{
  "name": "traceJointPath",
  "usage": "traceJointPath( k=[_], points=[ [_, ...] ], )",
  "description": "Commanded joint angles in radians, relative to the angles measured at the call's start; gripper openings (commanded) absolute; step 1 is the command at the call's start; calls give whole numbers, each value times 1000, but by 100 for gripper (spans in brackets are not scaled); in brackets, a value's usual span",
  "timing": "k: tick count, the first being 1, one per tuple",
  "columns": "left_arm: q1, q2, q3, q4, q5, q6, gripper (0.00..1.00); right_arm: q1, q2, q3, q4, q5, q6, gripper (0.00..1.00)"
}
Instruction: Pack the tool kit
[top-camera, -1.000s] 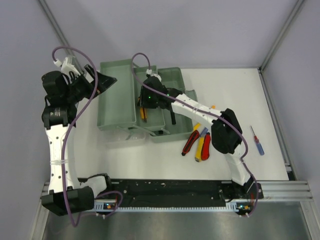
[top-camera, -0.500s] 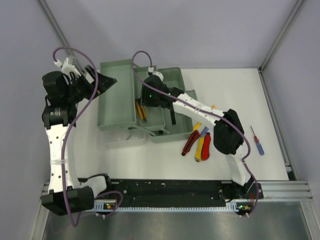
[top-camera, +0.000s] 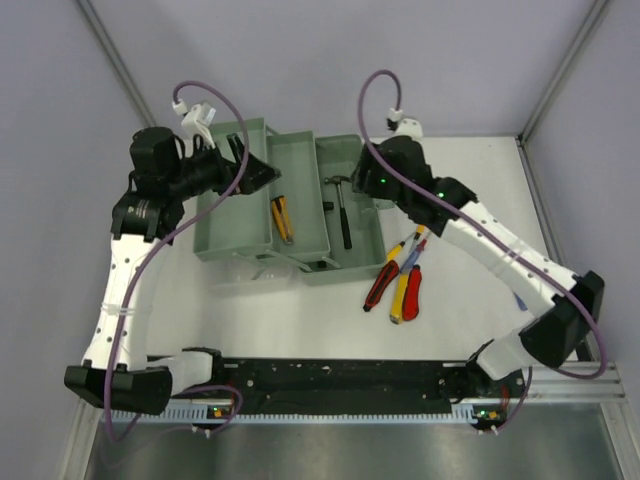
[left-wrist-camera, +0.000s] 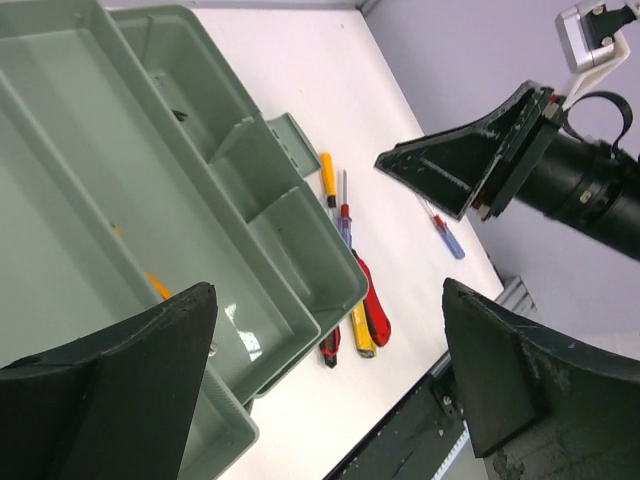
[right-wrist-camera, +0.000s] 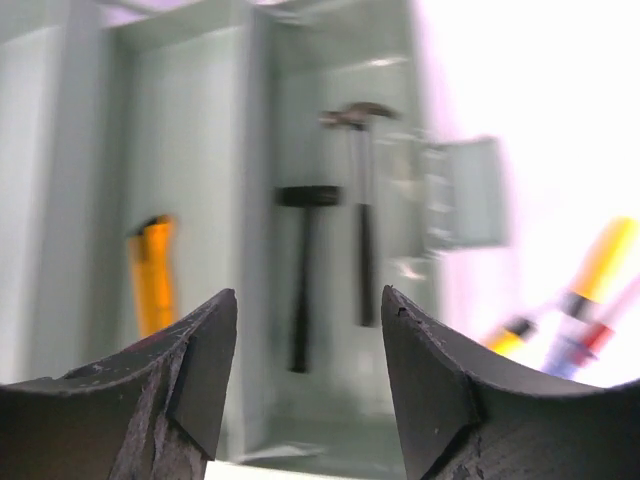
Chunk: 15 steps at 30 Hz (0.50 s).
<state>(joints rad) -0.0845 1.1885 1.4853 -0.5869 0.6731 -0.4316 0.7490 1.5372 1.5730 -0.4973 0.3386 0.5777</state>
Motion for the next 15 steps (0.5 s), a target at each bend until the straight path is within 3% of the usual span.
traceJointPath(
  k=[1,9,15],
  points=[
    [-81,31,35,13,-13,82,97,-85,-171,-223,-107,115,-12,61],
    [-202,82,35,68,-29,122,97,-154,-370,-612,-225,36,123,63],
    [-219,106,49,90,-46,116,97,-157,-329,-763,-211,-49,172,66]
  ],
)
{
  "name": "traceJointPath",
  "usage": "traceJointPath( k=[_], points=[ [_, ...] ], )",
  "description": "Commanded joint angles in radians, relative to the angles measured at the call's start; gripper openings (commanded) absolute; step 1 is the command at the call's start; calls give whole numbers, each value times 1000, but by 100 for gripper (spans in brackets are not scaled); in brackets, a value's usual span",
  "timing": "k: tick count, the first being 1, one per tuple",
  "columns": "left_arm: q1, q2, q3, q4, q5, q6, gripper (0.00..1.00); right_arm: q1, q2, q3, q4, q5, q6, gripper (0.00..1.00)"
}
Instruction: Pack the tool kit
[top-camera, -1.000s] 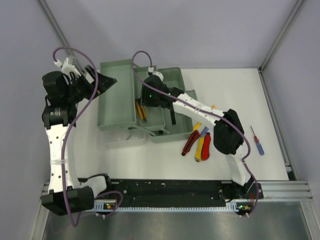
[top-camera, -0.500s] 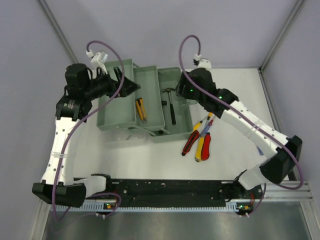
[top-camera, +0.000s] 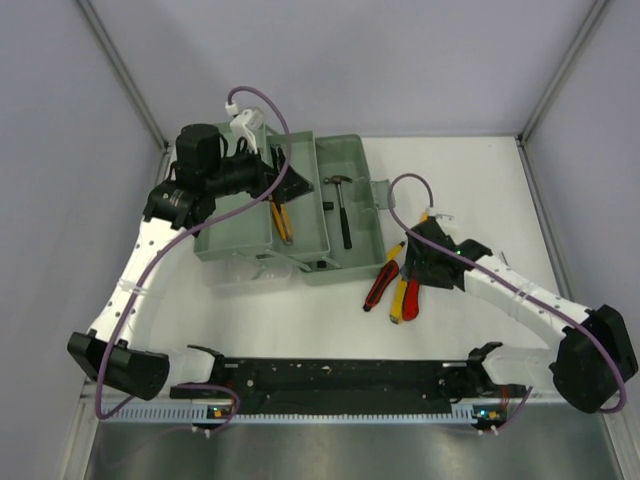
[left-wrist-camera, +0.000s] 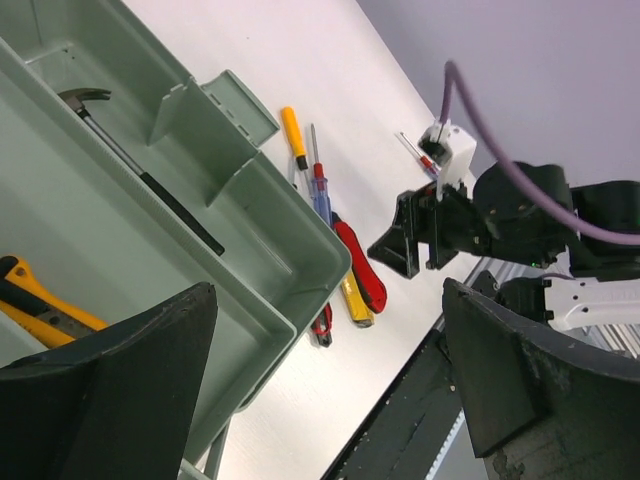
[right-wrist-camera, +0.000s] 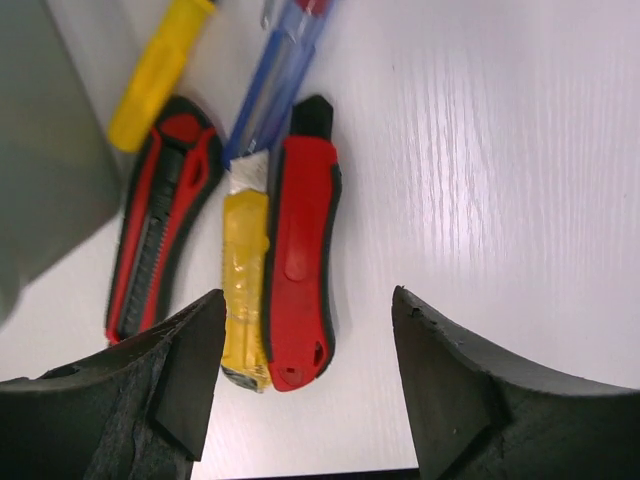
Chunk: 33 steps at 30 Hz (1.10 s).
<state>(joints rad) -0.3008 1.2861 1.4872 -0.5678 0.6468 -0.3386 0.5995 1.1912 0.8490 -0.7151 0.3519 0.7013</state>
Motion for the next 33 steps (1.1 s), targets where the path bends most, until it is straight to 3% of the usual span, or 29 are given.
traceJointPath(
  k=[1,11,19,24,33],
  points=[
    [-3,9,50,69,-29,24,97,-7,37,-51,15,-70,43,66],
    [-3,5,73,13,-99,55,98,-38,189,-110,132,-131,0,61],
    [-3,5,85,-14,-119,66,98,-56,153,-136,103,-64,30,57],
    [-1,12,91,-12,-119,64,98,-63,146,-131,97,-64,20,63],
    [-3,25,105,-9,-124,59,98,-64,182,-119,98,-65,-11,64]
  ],
)
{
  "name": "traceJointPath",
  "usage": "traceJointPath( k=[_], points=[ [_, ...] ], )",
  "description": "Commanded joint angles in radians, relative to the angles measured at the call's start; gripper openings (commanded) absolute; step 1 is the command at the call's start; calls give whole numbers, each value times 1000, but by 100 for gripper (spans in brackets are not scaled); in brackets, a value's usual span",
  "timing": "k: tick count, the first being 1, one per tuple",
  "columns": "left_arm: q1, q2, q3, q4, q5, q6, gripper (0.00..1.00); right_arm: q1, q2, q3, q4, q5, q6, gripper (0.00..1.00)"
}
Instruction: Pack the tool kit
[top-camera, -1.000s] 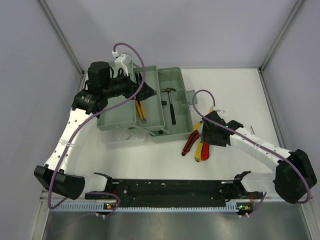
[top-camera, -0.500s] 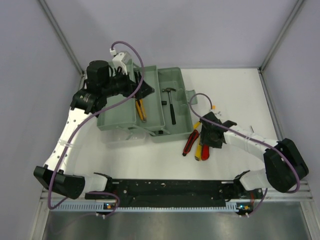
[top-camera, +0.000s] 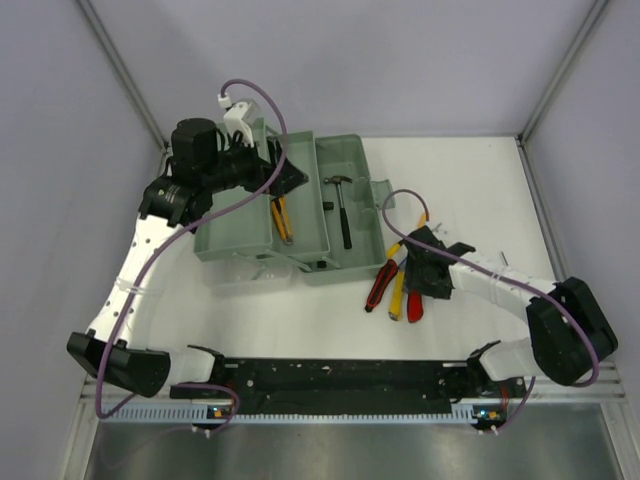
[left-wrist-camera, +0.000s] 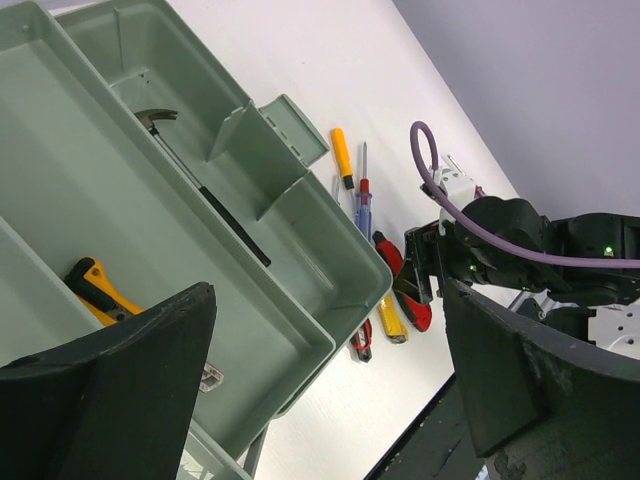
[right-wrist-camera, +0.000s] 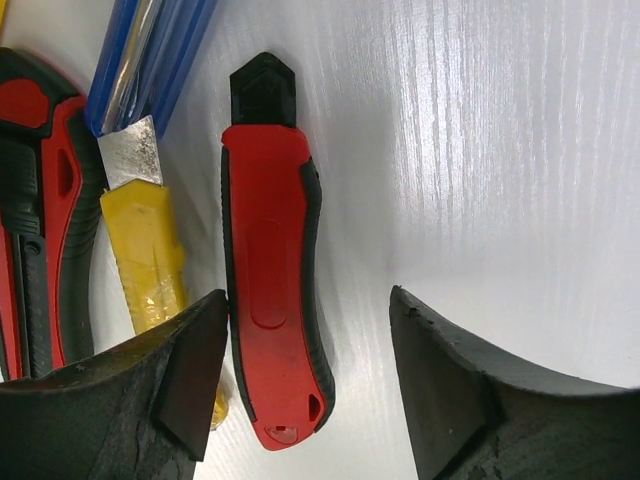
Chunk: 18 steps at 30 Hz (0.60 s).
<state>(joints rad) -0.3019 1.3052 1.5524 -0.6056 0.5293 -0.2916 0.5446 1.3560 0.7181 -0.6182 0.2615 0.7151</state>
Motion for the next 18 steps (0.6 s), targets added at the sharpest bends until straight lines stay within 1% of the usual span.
traceJointPath(
  k=[1,5,7,9,11,14,18],
  points=[
    [0,6,40,29,-11,12,98,-11,29,17,3,24,-31,63],
    [0,3,48,21,-38,12,98,-9,90,35,20,10,-45,57],
    [0,2,54,14,-57,14,98,-9,103,40,28,5,-46,47],
    [0,-1,60,3,-75,17,98,-9,98,44,26,13,-48,30],
    [0,-4,64,-5,-94,20,98,-8,72,52,25,25,-52,19],
    [1,-11,72,-20,-127,26,98,-9,23,98,-12,70,-66,14],
    [3,-24,78,-26,-212,6,98,-8,-44,242,-60,108,-118,15]
  ],
)
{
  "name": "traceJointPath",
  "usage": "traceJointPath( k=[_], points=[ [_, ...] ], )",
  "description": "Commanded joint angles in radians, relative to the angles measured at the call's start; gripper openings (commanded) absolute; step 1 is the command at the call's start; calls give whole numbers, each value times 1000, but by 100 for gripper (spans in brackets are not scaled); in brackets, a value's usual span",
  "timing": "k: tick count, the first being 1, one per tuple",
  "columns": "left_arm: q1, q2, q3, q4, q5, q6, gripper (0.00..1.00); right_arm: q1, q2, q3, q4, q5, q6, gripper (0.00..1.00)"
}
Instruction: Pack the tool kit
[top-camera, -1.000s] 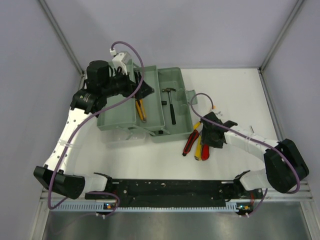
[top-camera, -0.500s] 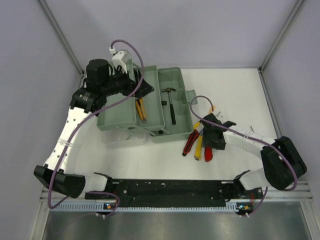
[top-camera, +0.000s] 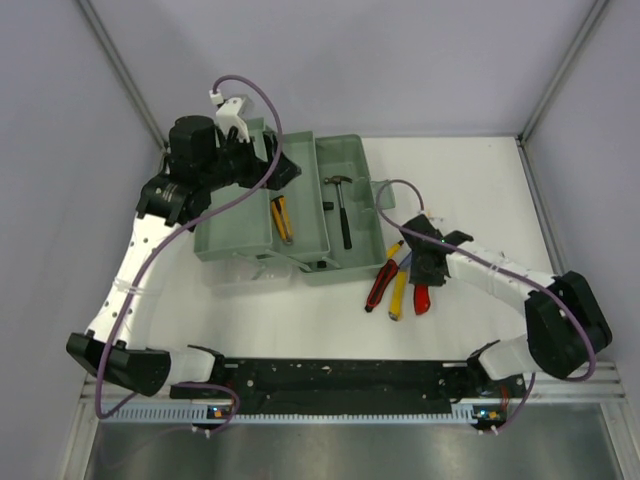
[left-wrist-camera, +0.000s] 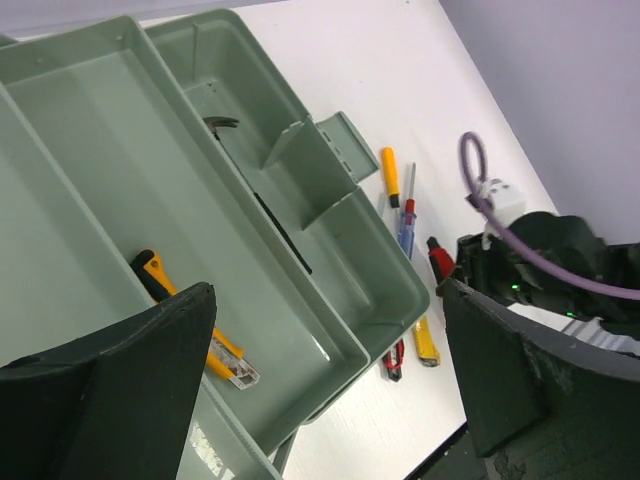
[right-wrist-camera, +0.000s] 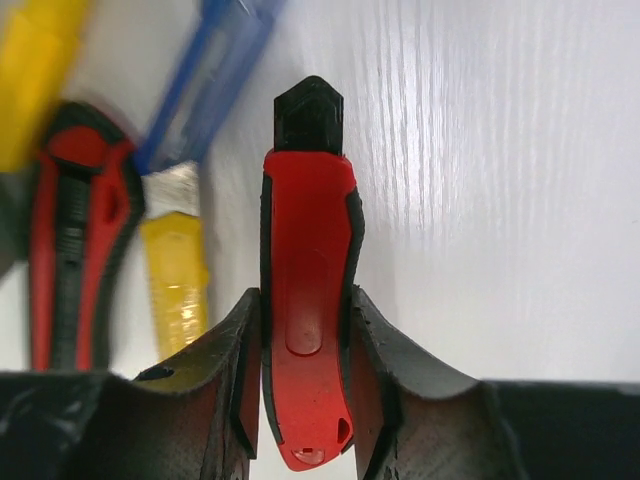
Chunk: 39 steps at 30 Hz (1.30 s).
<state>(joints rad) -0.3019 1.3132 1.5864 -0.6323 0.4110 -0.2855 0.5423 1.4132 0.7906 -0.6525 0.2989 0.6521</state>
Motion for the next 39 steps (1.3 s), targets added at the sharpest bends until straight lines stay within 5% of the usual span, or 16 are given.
traceJointPath(
  k=[1,9,17,25,39],
  points=[
    [4,-37,44,0,-112,-3,98,-7,-112,206,-24,66,-69,15],
    [9,-109,23,20,-286,-32,98,13,-126,481,157,-156,-150,16],
    [9,-204,-19,34,-480,-70,98,157,174,841,303,-230,-261,18],
    [9,-259,-40,6,-502,-81,98,188,479,1097,389,-228,-233,18],
    [9,-279,-39,-32,-505,-80,98,209,791,1340,424,-196,-112,25]
  ],
)
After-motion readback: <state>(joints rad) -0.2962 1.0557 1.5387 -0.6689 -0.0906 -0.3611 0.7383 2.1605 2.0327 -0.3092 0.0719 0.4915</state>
